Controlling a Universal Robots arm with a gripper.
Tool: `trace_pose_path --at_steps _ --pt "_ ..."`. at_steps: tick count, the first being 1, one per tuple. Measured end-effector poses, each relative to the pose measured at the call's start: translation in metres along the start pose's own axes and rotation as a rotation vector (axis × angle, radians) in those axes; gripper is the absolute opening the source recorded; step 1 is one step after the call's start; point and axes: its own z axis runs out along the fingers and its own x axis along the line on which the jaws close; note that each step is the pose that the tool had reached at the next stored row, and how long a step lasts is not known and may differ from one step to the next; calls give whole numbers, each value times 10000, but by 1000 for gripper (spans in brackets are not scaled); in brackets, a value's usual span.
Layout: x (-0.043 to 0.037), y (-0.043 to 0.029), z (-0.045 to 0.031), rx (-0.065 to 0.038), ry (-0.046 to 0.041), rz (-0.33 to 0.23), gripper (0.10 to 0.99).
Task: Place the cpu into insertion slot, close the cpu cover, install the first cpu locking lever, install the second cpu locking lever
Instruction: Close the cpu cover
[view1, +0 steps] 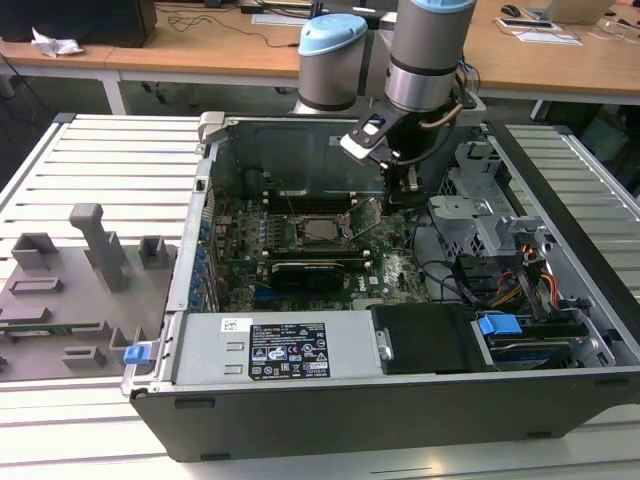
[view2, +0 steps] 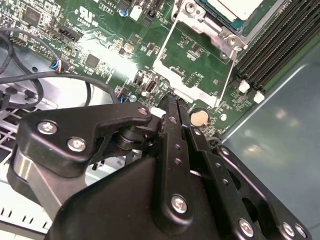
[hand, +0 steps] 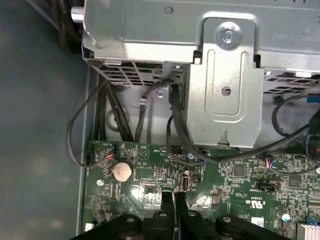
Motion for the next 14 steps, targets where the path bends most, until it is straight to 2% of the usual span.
trace_pose_path --at_steps 7,14 --pt "3 -41 -16 303 18 3 157" --pt "11 -183 -20 316 20 3 157"
